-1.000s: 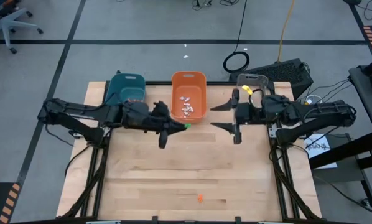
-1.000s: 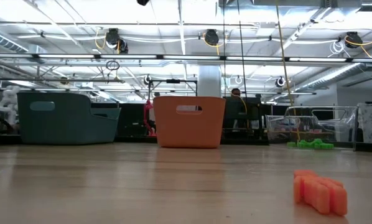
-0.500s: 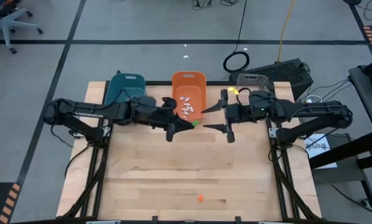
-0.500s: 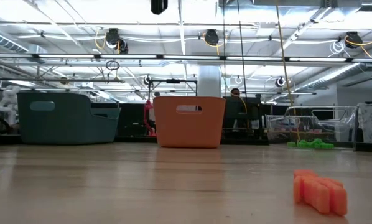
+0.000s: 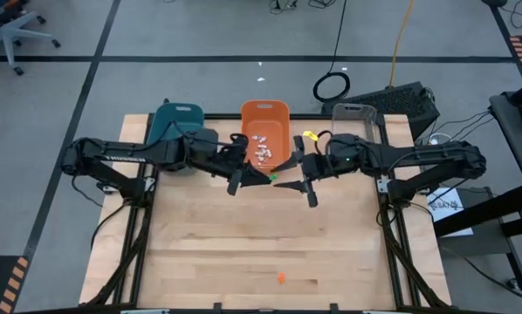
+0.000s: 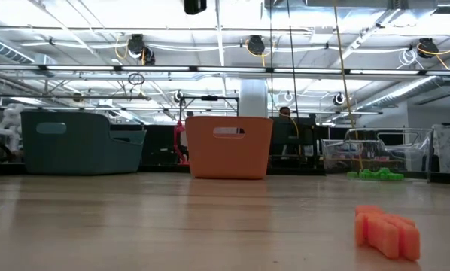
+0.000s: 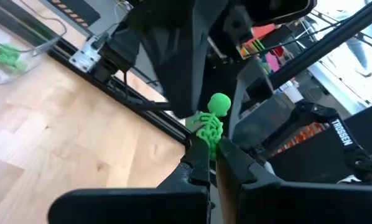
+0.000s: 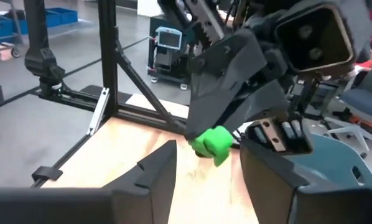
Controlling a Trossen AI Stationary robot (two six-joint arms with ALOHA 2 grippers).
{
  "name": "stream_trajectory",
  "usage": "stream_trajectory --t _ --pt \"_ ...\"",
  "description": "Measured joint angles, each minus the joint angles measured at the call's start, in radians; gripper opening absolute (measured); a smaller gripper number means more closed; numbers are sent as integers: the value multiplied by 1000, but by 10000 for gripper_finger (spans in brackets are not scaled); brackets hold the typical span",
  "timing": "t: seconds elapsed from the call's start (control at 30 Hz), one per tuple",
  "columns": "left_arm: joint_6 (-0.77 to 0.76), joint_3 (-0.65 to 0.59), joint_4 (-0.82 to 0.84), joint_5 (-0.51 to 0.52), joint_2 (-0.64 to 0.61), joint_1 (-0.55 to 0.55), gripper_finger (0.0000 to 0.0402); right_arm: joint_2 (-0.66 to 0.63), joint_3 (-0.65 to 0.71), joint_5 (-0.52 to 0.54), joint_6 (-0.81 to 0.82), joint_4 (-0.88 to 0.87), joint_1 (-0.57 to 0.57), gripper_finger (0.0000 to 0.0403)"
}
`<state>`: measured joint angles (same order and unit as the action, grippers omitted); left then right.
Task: Sort Halloween decoration
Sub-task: Put the green skeleton toy into the transparent bin
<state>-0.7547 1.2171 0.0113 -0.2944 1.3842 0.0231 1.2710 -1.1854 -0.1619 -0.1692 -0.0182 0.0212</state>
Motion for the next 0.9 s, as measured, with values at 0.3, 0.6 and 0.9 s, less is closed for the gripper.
stream_trajectory --t 0.3,0.6,0.9 --pt "-26 0 8 -62 0 5 1 5 0 0 15 37 0 101" --pt "-26 0 9 -62 0 5 1 5 0 -11 30 37 3 57" --pt "-36 0 8 -64 0 3 2 5 0 -48 53 29 6 18"
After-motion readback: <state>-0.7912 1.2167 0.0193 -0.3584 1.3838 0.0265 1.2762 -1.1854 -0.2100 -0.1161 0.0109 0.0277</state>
